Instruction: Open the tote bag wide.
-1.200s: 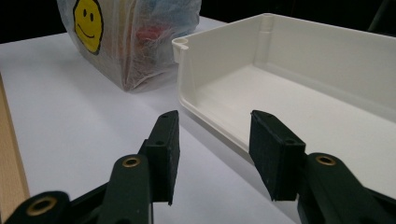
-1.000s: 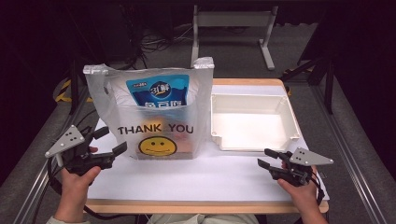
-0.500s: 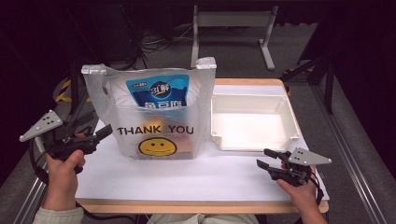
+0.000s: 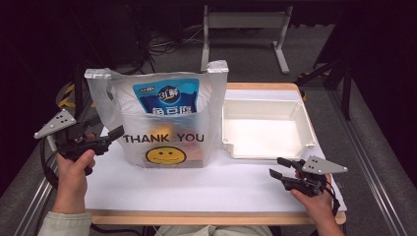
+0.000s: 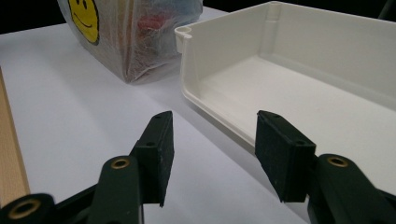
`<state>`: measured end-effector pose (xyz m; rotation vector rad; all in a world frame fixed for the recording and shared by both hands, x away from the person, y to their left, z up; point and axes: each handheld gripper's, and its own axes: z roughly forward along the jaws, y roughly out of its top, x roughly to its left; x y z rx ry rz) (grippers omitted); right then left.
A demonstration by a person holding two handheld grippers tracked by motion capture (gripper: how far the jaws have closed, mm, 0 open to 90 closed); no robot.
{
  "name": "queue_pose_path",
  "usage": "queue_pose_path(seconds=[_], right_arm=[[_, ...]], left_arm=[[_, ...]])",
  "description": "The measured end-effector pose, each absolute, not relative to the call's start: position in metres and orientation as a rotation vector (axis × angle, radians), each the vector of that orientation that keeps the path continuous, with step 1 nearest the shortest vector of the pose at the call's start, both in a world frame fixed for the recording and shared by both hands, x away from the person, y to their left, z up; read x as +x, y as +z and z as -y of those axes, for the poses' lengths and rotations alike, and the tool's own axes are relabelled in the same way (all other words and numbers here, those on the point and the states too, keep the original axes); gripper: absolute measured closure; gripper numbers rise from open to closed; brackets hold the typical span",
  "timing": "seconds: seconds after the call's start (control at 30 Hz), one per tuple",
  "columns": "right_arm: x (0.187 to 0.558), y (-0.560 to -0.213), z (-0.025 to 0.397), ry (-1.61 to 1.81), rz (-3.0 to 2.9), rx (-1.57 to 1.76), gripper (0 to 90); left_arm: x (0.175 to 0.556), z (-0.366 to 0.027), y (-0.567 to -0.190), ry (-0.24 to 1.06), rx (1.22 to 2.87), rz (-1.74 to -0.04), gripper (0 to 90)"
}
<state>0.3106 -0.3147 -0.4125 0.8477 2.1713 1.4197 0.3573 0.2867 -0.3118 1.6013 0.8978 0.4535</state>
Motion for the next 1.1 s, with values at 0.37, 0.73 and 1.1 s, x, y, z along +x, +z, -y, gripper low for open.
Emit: queue_pose_path(seconds=[0.37, 0.73, 1.1], right_arm=[[0.310, -0.414, 0.313, 1.397, -2.189, 0.841, 48.0], [0.309, -0.414, 0.313, 1.391, -2.198, 0.841, 48.0], [0.308, -0.415, 0.313, 1.392, -2.207, 0.839, 48.0]], left_arm=[[0.367, -0.276, -0.323, 0.469, 1.689, -0.876, 17.7], [0.376, -0.274, -0.333, 0.457, 1.723, -0.894, 35.6], [0.378, -0.274, -0.337, 0.435, 1.750, -0.882, 62.4]])
